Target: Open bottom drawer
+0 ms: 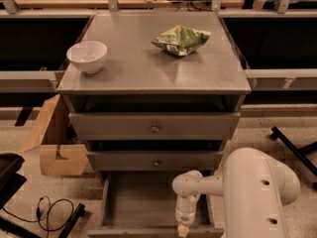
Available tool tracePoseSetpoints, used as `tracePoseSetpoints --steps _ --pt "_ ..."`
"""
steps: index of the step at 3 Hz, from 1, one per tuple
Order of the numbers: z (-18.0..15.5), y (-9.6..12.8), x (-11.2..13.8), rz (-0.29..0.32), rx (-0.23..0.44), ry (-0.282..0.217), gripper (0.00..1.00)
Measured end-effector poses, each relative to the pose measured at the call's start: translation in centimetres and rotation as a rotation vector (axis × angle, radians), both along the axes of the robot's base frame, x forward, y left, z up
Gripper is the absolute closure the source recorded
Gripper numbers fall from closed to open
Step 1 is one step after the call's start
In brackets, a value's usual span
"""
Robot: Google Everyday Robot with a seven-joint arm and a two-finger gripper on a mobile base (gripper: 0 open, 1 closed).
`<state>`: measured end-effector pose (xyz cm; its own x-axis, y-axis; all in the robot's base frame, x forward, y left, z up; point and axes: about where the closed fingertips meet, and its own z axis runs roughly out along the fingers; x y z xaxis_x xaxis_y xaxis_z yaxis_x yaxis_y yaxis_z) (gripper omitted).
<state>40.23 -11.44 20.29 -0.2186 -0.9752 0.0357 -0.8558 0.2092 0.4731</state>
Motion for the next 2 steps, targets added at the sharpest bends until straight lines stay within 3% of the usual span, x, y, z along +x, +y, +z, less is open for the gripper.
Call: tracePoseSetpoints --steps 2 --pt "0.28 0.29 -0.62 0.003 0.017 0.035 1.00"
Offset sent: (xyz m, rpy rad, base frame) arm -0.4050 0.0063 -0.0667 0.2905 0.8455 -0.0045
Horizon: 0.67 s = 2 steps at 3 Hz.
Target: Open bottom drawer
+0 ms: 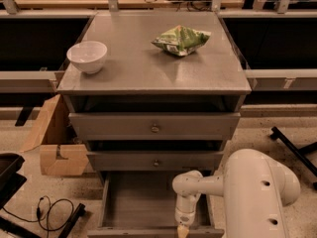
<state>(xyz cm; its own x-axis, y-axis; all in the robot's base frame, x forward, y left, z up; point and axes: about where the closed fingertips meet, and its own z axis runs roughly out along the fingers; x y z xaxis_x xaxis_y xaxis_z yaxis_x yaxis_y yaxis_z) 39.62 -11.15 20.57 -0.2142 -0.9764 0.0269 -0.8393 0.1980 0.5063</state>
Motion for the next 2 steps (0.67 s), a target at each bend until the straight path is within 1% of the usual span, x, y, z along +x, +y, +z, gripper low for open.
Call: tracePoseSetpoints --steps 2 --pt "0.29 0.36 -0.57 0.003 0.020 0.035 1.00"
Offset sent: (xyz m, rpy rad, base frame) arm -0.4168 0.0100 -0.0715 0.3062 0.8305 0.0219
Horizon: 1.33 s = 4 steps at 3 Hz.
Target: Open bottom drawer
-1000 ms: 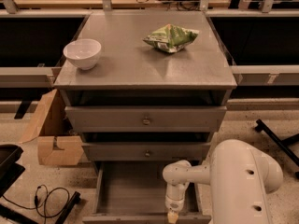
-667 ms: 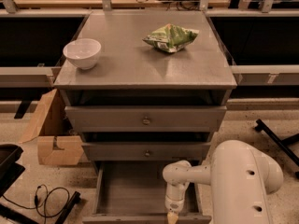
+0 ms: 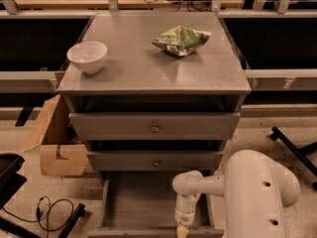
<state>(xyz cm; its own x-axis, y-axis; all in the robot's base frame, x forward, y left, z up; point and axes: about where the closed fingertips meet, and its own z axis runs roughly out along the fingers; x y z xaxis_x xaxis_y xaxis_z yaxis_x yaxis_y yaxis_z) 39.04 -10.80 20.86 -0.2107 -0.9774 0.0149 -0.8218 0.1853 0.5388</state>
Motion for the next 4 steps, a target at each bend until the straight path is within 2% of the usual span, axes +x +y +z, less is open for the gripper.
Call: tracePoseSetpoints --steps 3,4 --pt "0.42 0.70 -0.61 -0.001 0.037 0.039 1.00" --pt "0.41 0.70 -0.54 -0.002 0.037 0.039 0.87"
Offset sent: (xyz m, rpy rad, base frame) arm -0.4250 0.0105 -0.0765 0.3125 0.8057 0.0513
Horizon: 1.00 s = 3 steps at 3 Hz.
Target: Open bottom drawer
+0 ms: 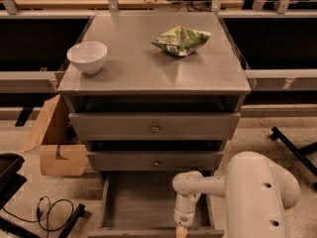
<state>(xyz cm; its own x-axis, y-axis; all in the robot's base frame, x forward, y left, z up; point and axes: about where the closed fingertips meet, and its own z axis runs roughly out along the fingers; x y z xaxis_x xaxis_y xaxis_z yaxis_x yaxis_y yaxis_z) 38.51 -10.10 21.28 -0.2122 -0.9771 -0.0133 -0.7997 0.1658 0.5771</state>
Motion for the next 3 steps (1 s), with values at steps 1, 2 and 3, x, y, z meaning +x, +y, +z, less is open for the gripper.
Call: tracePoseSetpoints --steps 1,2,3 --pt "0.00 0.00 0.00 0.000 0.000 0.000 0.63" --pt "0.00 0.00 0.00 0.000 0.000 0.000 0.40" --pt "-0.01 0.00 -0.01 0.000 0.000 0.000 0.17"
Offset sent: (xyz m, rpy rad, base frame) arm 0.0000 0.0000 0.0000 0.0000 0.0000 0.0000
